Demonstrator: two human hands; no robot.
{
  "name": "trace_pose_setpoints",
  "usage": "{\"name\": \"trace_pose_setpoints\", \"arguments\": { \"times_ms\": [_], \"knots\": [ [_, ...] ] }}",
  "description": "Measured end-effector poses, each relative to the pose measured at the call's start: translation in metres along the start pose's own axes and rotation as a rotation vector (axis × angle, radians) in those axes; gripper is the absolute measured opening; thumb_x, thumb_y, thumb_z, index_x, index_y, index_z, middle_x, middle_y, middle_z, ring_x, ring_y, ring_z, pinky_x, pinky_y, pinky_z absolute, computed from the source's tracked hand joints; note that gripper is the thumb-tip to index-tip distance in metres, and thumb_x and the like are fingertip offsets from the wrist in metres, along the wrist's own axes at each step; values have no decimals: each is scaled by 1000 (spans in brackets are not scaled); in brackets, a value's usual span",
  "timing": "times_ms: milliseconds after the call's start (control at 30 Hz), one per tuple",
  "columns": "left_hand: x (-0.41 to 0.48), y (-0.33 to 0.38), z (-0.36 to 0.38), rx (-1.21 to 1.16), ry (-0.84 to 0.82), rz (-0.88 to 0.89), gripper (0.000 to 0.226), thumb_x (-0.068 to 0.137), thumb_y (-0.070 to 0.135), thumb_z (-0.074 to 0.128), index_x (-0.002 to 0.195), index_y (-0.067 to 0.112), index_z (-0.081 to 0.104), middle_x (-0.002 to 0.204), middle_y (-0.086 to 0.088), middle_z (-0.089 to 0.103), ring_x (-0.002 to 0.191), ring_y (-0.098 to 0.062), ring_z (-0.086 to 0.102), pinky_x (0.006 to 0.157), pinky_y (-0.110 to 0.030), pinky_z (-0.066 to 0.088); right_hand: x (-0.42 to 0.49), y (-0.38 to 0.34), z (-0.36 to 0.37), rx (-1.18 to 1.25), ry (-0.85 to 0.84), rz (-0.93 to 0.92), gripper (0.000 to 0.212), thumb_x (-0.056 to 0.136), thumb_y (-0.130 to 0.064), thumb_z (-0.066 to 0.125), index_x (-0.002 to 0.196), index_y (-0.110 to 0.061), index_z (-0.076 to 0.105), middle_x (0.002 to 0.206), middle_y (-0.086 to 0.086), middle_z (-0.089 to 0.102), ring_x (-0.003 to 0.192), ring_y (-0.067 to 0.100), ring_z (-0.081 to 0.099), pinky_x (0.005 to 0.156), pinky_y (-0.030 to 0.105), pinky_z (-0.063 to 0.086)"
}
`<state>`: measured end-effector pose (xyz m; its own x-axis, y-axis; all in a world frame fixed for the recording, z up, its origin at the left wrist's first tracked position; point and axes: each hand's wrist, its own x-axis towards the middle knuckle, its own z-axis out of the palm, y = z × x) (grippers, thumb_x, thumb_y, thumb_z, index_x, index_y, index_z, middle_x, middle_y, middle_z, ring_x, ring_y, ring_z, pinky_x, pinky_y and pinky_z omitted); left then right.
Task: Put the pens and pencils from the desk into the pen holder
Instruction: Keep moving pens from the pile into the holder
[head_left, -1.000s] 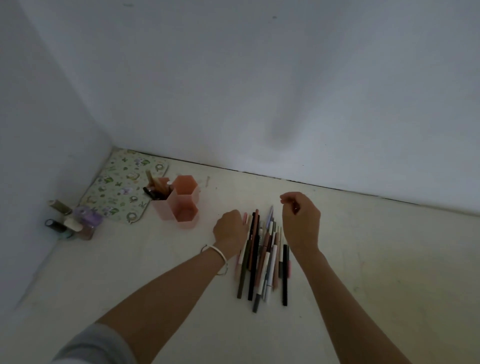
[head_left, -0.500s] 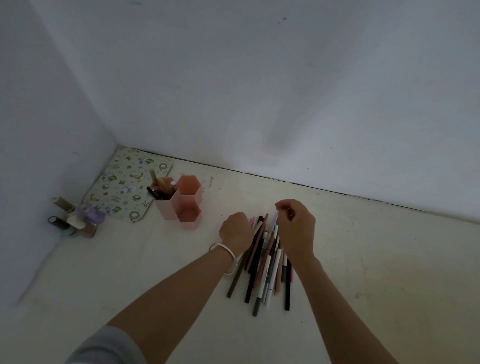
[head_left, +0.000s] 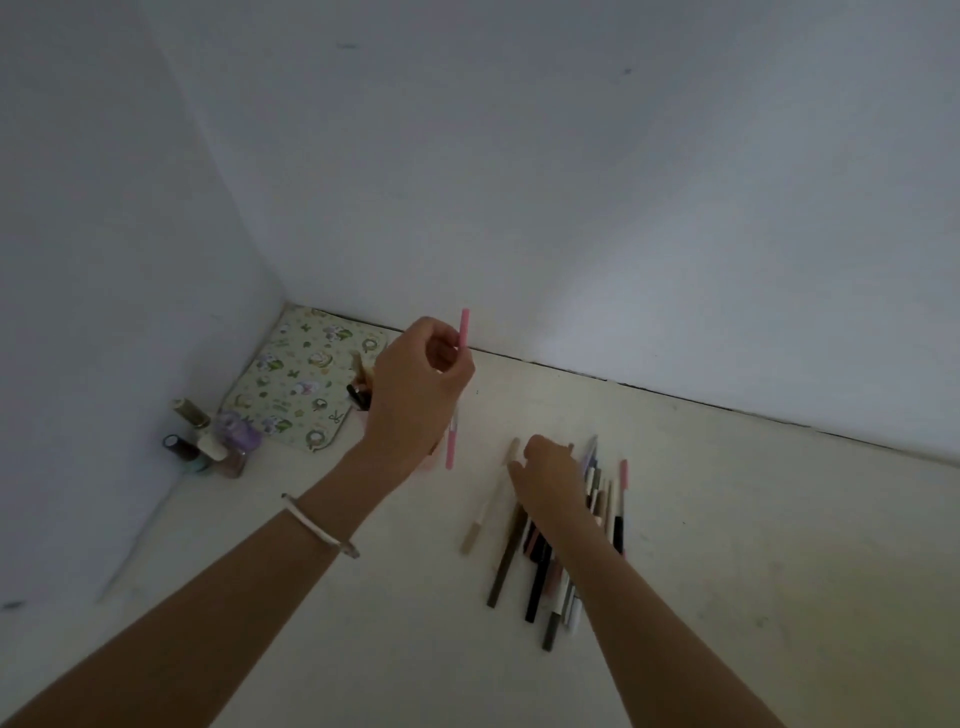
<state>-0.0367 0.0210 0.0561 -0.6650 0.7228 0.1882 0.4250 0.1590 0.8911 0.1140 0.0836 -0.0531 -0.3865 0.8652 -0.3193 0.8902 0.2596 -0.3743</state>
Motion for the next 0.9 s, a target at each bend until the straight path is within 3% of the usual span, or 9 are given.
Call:
{"name": "trace_pose_setpoints", "arguments": {
  "times_ms": [100,267,367,467,533,600,700,800,900],
  "knots": [
    [-2,-2,-11,-4,26,19,10,86,15,68,87,22,61,73,16,63,66,10,59,61,-4,46,3,-18,18,-53,27,-30,25,97,-28,50,112,-9,49,101,9,66,93,27,64,76,37,55],
    [3,-3,-29,-47,131,70,15,86,10,68,90,22,60,75,18,62,69,10,60,64,-5,46,9,-37,36,7,51,-55,32,90,-7,48,120,-12,41,90,8,64,82,27,64,70,41,57],
    [12,0,-46,-120,231,114,22,88,8,66,107,18,59,80,10,64,70,1,63,65,-9,50,16,-40,23,113,58,-55,38,83,-9,53,119,-12,41,79,6,60,70,26,61,61,36,54],
    [23,1,-66,-176,385,182,44,92,4,61,134,13,50,86,-4,66,76,-14,66,71,-17,56,28,-45,-19,363,254,-34,40,78,-12,59,115,-16,44,69,4,59,61,22,61,49,26,48],
    [30,-4,-75,-134,479,217,46,93,3,58,138,8,47,87,-7,65,77,-14,65,74,-13,53,31,-53,-52,580,423,-86,43,77,-10,61,114,-21,43,66,1,58,52,9,57,42,15,43],
    [33,-14,-78,-104,516,216,44,94,3,57,137,6,49,88,-10,66,77,-14,64,74,-9,51,28,-65,-78,735,566,-171,48,77,-8,63,117,-25,41,67,-2,58,51,2,54,46,10,43],
    [31,-35,-69,-48,455,237,39,94,5,57,132,11,52,91,-8,65,80,-9,64,74,-9,52,18,-84,-100,874,708,-309,52,78,-8,62,120,-27,38,70,-6,57,58,4,54,55,13,46],
    [20,-62,-59,47,326,239,36,94,7,58,128,17,54,95,-1,64,82,-6,63,76,-11,53,7,-103,-100,941,764,-441,50,82,-6,61,122,-26,37,74,1,57,62,8,53,59,13,45],
    [13,-88,-53,321,221,233,17,92,14,61,108,11,67,98,-4,66,92,-20,62,84,-26,50,1,-116,-86,939,734,-530,49,85,-4,60,123,-23,36,76,2,57,63,10,53,58,14,44]
  ]
}}
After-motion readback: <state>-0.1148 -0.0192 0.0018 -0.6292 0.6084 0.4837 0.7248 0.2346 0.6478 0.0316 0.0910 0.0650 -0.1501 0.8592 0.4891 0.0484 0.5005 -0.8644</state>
